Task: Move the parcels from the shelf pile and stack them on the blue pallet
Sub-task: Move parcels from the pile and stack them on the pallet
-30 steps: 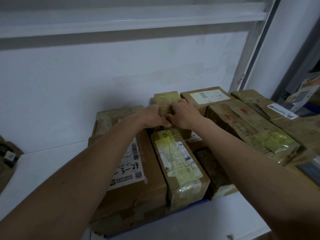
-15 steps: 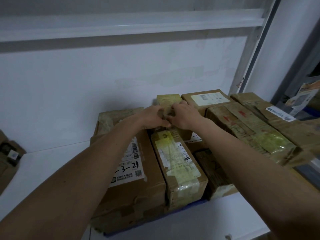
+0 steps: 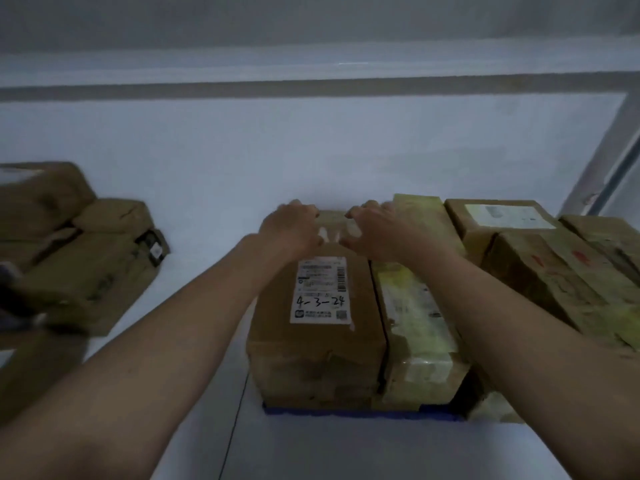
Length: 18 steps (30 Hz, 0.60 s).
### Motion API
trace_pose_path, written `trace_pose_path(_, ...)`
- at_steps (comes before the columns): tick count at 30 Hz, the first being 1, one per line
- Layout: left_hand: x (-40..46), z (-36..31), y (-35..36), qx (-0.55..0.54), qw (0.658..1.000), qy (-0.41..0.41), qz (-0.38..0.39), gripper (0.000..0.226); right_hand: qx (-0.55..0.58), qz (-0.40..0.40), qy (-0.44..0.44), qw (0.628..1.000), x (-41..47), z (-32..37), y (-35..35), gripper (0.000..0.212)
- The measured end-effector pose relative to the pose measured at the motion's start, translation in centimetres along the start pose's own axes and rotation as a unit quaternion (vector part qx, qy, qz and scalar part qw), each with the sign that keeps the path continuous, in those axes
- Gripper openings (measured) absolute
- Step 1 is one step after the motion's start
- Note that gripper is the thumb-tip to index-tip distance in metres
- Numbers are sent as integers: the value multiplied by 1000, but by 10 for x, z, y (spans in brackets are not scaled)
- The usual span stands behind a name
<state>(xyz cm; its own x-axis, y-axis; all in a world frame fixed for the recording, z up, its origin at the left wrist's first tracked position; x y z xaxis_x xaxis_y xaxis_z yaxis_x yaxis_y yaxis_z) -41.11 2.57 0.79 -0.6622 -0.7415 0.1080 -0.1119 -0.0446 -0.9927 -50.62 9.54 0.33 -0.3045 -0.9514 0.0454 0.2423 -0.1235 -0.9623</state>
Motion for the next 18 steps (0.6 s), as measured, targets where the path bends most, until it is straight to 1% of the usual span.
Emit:
trace_pose_path(3,-32,45,-2,39,998,-51,7,53,14,24,-49,998,5,44,12,60)
trace_pose_path(6,-65,92,-6,47,994,-101,22,54,33,39,-94,994,8,92,20,62)
trace_pose_path(9,-97,135,-11,59,988,-141,28,53,29,45,-126,991,5,141,29,66)
trace_pose_path(14,-148,199,-16,66,980,-183,38,57,41,48,-174,983,-8,225,45,64)
trace_pose_path(18,-192,248,-21,56,977,-201,39,49,51,79,-198,976,-20,293,71,61)
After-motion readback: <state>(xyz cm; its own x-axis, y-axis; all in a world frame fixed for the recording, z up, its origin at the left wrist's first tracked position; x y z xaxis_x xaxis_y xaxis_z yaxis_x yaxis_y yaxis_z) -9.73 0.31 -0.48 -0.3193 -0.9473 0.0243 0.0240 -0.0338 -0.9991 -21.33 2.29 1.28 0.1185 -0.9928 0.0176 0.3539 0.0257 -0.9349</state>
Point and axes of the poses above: each hand's wrist, its own x-axis towards the middle knuckle, its own y-axis out of the palm, z = x × y, the point moved 9 cm from there along x, towards the middle knuckle, and after that the axes turned 6 degrees about x, right-handed, at the moved point
